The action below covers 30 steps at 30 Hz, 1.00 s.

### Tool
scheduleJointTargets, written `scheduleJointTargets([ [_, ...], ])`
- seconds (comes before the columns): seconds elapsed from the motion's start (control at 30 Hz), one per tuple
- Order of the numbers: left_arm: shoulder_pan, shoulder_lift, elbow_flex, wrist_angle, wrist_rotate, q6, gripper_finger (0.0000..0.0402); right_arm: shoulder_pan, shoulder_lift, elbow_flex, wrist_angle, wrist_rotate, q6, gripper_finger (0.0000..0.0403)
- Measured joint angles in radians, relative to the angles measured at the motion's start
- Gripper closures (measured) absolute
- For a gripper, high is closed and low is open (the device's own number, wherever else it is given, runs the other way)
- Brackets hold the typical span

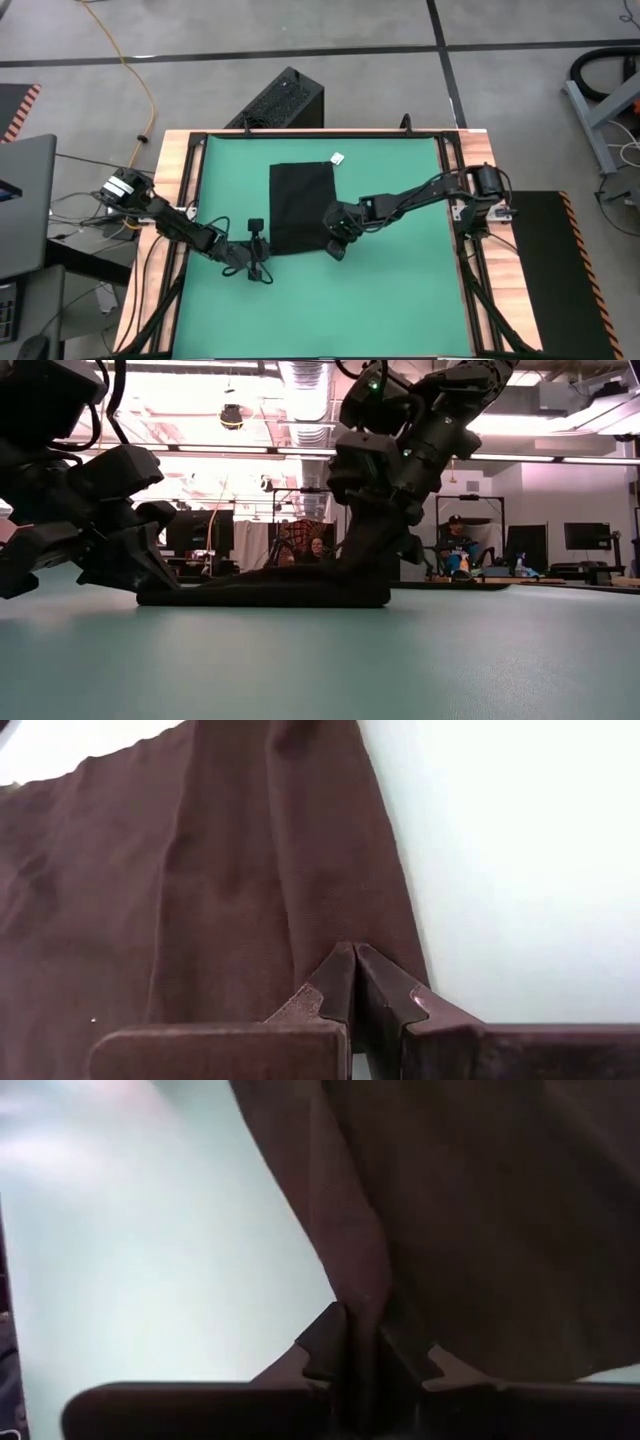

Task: Roll towel
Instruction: Roll the black towel

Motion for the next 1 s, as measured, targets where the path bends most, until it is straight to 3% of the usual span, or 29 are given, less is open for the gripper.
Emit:
scheduleJointTargets([
  [0.23,0.000,0.000,0.001,-0.015,0.004,-0.010,0.0401,0.002,-0.040,0.000,-0.051,0.051,-0.067,0.0299],
  [0.47,0.000,0.000,0.000,-0.035,0.021,-0.020,0.0401,0.007,-0.121,0.000,-0.093,0.078,-0.138,0.0226],
  [0.67,0.000,0.000,0.000,-0.046,0.028,-0.016,0.0401,0.058,-0.224,0.000,-0.068,0.137,-0.388,0.0188],
  [0.83,0.000,0.000,0.000,-0.052,0.044,-0.020,0.0401,0.136,-0.169,0.001,-0.029,0.307,-0.542,0.0196],
  [1.0,0.000,0.000,0.000,-0.062,0.046,-0.022,0.0401,0.141,-0.067,0.001,0.046,0.336,-0.555,0.0262],
])
